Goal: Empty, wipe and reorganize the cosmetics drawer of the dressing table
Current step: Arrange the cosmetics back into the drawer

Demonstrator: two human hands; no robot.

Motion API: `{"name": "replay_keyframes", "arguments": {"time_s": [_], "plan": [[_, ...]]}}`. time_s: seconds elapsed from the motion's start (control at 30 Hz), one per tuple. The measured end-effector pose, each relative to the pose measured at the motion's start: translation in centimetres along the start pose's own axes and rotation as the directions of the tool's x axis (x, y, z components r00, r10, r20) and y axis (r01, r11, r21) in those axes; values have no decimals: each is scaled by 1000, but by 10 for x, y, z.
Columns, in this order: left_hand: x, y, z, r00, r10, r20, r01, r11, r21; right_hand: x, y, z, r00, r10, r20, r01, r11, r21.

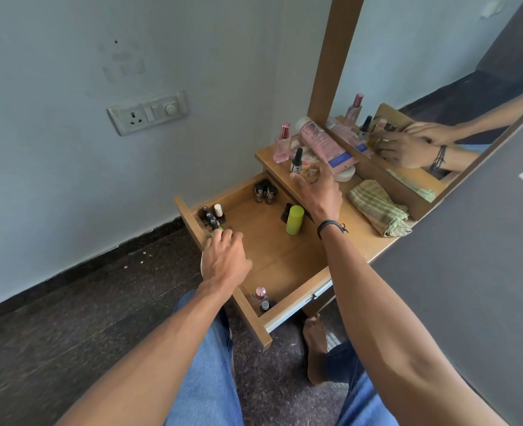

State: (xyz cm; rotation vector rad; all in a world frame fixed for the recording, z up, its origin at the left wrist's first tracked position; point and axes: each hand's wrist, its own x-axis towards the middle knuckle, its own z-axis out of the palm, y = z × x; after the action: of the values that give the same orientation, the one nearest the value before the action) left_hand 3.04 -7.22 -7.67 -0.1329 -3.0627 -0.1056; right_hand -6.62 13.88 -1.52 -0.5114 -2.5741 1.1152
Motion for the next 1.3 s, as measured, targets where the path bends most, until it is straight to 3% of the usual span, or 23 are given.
{"name": "replay_keyframes", "arguments": {"time_s": [0.57,0.7,0.87,0.97,1.07,1.3], "plan": [[0,0,-1,999,31,-33,-33,998,-61,-3,2,2,999,-44,-21,43,998,-54],[5,8,-16,994,30,-101,-61,946,-320,-2,1,1,999,-13,-46,15,999,36],[65,45,-68,975,-37,-218,-112,767,-631,-2,1,1,997,-13,-76,20,996,89],[108,65,-90,985,-75,-158,-75,632,-771,0,3,2,996,10,-94,3,990,141],[138,79,-91,997,-68,-33,10,563,-827,0,5,3,992,28,-123,-3,981,196],[164,96,-63,998,3,56,42,621,-783,2,7,3,986,48,-158,-10,972,236]]}}
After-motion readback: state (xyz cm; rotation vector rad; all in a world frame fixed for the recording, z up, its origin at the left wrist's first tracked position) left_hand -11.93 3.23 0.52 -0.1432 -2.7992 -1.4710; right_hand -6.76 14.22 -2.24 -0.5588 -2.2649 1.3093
